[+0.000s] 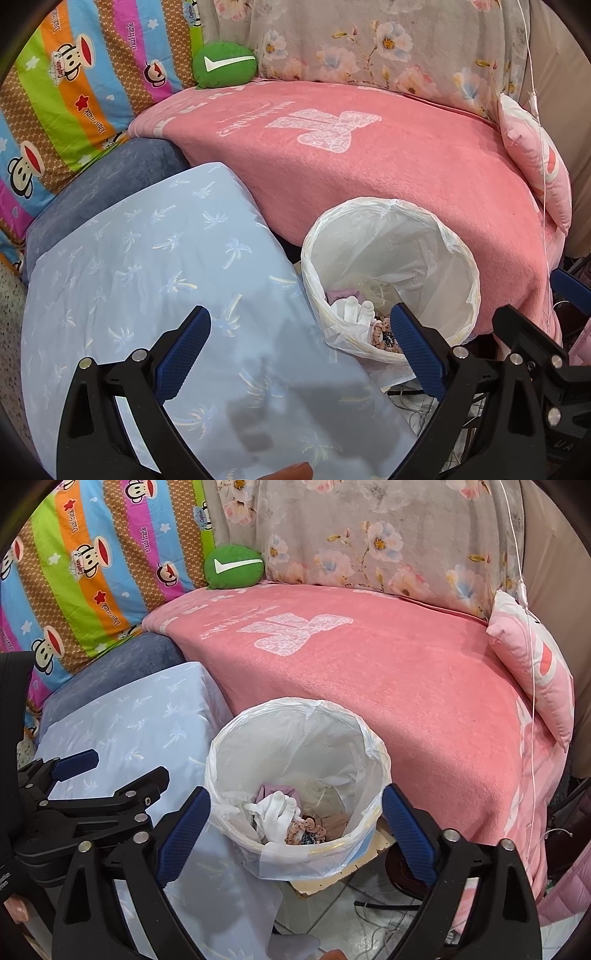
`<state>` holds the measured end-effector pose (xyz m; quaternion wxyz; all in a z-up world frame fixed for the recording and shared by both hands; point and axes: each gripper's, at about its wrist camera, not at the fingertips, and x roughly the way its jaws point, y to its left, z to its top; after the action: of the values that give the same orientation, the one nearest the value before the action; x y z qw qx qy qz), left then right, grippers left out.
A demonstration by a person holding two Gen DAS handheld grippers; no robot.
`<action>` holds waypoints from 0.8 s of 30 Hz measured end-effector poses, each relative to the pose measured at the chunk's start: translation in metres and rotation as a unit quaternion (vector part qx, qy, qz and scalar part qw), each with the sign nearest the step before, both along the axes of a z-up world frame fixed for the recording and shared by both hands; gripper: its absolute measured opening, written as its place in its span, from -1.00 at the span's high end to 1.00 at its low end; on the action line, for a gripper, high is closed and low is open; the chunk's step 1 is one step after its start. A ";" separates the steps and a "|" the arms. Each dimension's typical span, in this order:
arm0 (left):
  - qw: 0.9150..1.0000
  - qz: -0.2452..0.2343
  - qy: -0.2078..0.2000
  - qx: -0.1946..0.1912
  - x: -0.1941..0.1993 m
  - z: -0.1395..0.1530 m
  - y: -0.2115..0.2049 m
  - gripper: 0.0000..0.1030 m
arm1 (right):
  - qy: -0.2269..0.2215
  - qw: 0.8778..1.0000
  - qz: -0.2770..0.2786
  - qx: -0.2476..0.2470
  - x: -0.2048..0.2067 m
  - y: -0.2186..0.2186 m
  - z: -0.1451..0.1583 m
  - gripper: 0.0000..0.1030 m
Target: Collect trash
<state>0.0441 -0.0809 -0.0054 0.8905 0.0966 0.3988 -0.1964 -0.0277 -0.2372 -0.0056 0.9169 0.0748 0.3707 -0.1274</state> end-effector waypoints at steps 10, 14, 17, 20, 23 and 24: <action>1.000 -0.001 -0.001 0.004 0.001 0.000 -0.002 -0.82 | 0.001 1.000 0.000 -0.003 0.001 -0.003 -0.001 -0.88; 1.000 -0.001 -0.003 0.006 0.002 0.001 -0.004 -0.82 | 0.003 1.000 -0.001 -0.004 0.001 -0.003 -0.001 -0.88; 1.000 -0.001 -0.003 0.007 0.002 0.001 -0.004 -0.82 | 0.003 1.000 -0.001 -0.010 0.001 -0.003 -0.001 -0.88; 1.000 -0.001 -0.004 0.008 0.002 0.000 -0.005 -0.82 | 0.003 1.000 -0.002 -0.012 0.001 -0.003 -0.002 -0.88; 1.000 0.001 -0.002 0.008 0.002 0.000 -0.005 -0.82 | 0.005 1.000 -0.003 -0.012 0.002 -0.003 -0.003 -0.88; 1.000 0.002 -0.002 0.008 0.002 0.000 -0.005 -0.82 | 0.006 1.000 -0.004 -0.012 0.002 -0.003 -0.003 -0.88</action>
<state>0.0465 -0.0857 -0.0055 0.8908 0.1033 0.3989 -0.1914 -0.0258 -0.2404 -0.0085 0.9151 0.0643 0.3742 -0.1360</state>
